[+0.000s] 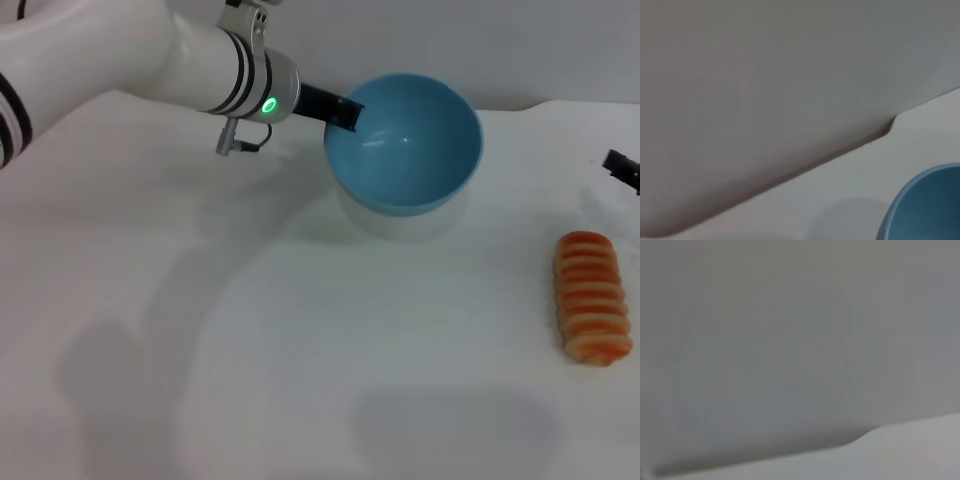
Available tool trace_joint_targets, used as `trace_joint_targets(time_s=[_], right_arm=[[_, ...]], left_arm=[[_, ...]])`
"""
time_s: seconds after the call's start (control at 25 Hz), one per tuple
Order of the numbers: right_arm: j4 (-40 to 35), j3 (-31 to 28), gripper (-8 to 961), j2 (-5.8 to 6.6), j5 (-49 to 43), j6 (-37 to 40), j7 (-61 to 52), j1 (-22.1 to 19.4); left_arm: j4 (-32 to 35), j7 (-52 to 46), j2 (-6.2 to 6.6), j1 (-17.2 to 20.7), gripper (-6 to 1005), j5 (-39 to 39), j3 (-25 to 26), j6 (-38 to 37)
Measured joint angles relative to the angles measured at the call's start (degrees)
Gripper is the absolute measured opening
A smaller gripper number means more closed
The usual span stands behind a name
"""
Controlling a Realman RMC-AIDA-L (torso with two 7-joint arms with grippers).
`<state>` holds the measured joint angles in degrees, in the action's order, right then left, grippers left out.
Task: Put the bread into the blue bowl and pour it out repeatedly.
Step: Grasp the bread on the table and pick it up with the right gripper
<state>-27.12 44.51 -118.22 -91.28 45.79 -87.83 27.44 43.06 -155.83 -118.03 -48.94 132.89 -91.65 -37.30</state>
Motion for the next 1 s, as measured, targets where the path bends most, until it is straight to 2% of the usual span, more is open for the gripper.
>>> trace_joint_targets(time_s=[0.12, 0.16, 0.2, 0.24, 0.36, 0.44, 0.56, 0.8, 1.0], right_arm=[[-9.2, -0.3, 610, 0.16, -17.6, 5.2, -20.1, 0.0], [-13.9, -2.0, 610, 0.5, -27.4, 10.7, -29.8, 0.5], [-16.1, -3.3, 610, 0.71, -31.3, 13.1, -33.1, 0.8], [-16.1, -3.3, 609, 0.71, -31.3, 13.1, -33.1, 0.8], [-20.3, -10.1, 609, 1.9, -42.4, 22.3, -41.3, 2.7], [-20.5, -14.0, 609, 2.87, -46.3, 27.0, -42.5, 4.1], [-19.7, -14.9, 609, 3.19, -48.4, 29.2, -42.3, 4.8], [-17.5, -8.4, 610, 2.22, -50.6, 26.4, -42.2, 4.4], [-16.8, -7.4, 610, 1.44, -51.6, 24.7, -42.5, 4.2]], left_arm=[[0.1, -1.6, -0.05, -0.7, -2, 3.2, 0.2, 0.0], [0.1, -2.8, -0.05, -1.1, -2, 5.1, 0.3, -0.2], [0.1, -3.9, -0.02, -1.3, -1, 6.6, 0.5, -0.4], [0.1, -4.9, -0.01, -1.5, -1, 7.9, 0.5, -0.5], [-0.2, -6.7, 0.0, -1.8, -1, 10.4, 0.5, -0.7], [-0.3, -7.0, 0.01, -1.9, -1, 10.8, 0.5, -0.7], [-0.5, -7.0, 0.02, -2.0, -1, 10.9, 0.6, -0.7], [-0.5, -7.1, -0.08, -2.5, -1, 10.9, 0.4, -0.5], [-0.6, -7.1, -0.09, -2.6, -2, 10.9, 0.1, -0.3]])
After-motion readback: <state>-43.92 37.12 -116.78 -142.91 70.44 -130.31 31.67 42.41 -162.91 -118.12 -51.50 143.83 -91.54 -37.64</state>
